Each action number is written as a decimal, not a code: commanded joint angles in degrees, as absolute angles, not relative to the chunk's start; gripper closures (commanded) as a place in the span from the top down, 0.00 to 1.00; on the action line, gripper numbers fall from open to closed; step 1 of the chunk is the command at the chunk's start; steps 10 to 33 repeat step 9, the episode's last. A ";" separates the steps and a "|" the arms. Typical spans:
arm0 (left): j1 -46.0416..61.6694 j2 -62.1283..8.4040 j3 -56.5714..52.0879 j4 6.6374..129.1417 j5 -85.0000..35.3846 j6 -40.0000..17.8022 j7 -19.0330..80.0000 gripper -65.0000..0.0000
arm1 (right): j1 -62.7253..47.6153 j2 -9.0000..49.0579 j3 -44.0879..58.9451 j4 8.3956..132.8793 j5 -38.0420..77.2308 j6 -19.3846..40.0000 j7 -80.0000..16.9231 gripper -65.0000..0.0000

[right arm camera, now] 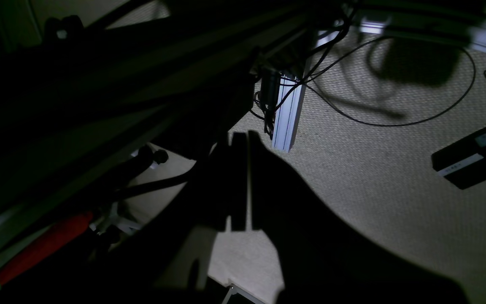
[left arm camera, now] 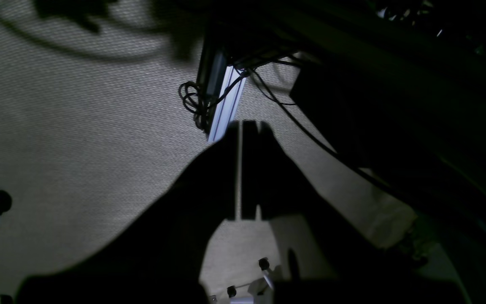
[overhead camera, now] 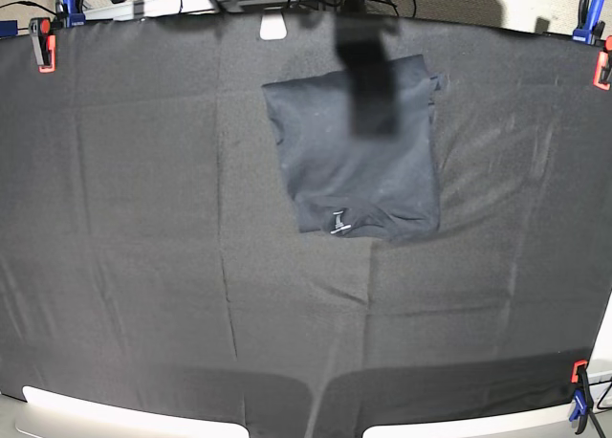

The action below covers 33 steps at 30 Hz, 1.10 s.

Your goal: Layout the t-shirt on the table in an organized manner, then fold the t-shirt properly

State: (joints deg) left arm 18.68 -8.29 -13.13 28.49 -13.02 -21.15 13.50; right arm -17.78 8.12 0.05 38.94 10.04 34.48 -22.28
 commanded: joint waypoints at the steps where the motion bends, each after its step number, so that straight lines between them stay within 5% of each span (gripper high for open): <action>1: 19.16 -8.56 -13.19 28.58 -12.88 -21.37 13.54 0.00 | -17.78 8.29 0.12 39.09 10.20 34.61 -22.26 0.00; 33: 18.90 -8.56 -13.19 28.58 -12.86 -21.37 13.54 0.00 | -17.78 8.29 0.12 39.09 10.20 34.63 -22.24 0.00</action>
